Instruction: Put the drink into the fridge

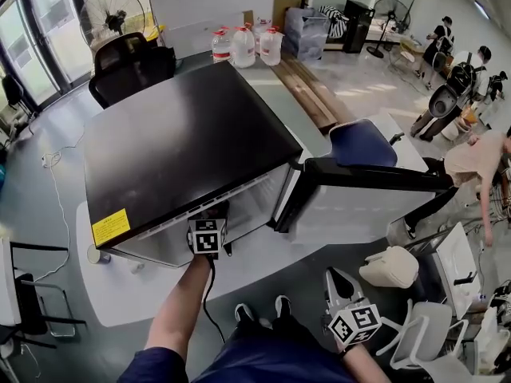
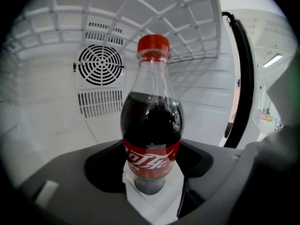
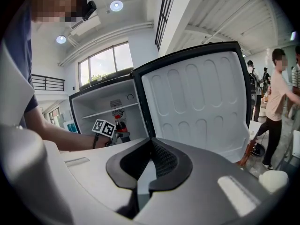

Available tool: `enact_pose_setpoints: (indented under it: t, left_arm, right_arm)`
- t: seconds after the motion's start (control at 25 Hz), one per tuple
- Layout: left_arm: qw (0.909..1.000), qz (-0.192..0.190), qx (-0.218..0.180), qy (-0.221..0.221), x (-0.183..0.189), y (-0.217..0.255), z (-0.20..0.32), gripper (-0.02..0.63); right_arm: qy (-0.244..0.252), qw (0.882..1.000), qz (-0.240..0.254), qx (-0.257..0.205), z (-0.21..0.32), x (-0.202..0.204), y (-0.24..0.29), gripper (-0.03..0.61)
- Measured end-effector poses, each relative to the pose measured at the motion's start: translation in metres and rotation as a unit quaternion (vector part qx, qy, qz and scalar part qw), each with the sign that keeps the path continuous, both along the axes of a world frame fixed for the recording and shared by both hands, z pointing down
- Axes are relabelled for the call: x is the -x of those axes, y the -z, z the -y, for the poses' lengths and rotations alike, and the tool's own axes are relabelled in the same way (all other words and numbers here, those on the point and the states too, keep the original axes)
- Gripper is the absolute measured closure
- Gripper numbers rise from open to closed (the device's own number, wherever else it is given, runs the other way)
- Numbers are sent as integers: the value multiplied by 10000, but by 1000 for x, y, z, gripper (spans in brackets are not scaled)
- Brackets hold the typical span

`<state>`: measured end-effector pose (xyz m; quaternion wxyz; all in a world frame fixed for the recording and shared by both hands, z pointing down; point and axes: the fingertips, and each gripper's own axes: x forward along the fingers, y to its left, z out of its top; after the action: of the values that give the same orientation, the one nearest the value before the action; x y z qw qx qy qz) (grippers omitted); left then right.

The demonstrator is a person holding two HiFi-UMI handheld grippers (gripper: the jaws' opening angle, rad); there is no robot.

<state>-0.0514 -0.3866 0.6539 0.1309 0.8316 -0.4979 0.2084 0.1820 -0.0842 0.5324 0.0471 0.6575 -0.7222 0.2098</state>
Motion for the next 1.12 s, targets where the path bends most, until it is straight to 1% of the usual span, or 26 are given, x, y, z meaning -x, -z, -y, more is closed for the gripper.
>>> enact_pose_setpoints:
  t: [0.2, 0.44, 0.72, 0.8, 0.92, 1.0, 1.04, 1.12]
  left_arm:
    - [10000, 6, 91, 30, 2, -4, -4, 298]
    - [9999, 31, 59, 116, 8, -1, -12, 296]
    - [9998, -167, 104, 60, 12, 14, -45, 296]
    - [9996, -237, 115, 123, 16, 20, -57, 298]
    - [9992, -365, 13, 173, 23, 33, -76, 299]
    - [9988, -429, -209, 142, 24, 51, -89, 301]
    - [9981, -464, -366, 153, 25, 62, -94, 335]
    - [9956, -573, -691, 263, 27, 87, -104, 482]
  right_arm:
    - [22, 10000, 64, -15, -3, -2, 0, 575]
    - [71, 9999, 81, -81, -2, -3, 1, 575]
    - [308, 9993, 85, -195, 20, -4, 7, 575]
    - [401, 9989, 74, -235, 31, -2, 10, 575]
    - [623, 9973, 3, -396, 50, 7, 22, 575]
    - [720, 9954, -119, -626, 62, 13, 34, 574]
    - [746, 9940, -201, -768, 68, 15, 40, 575]
    - [833, 9906, -362, -1021, 79, 19, 52, 575]
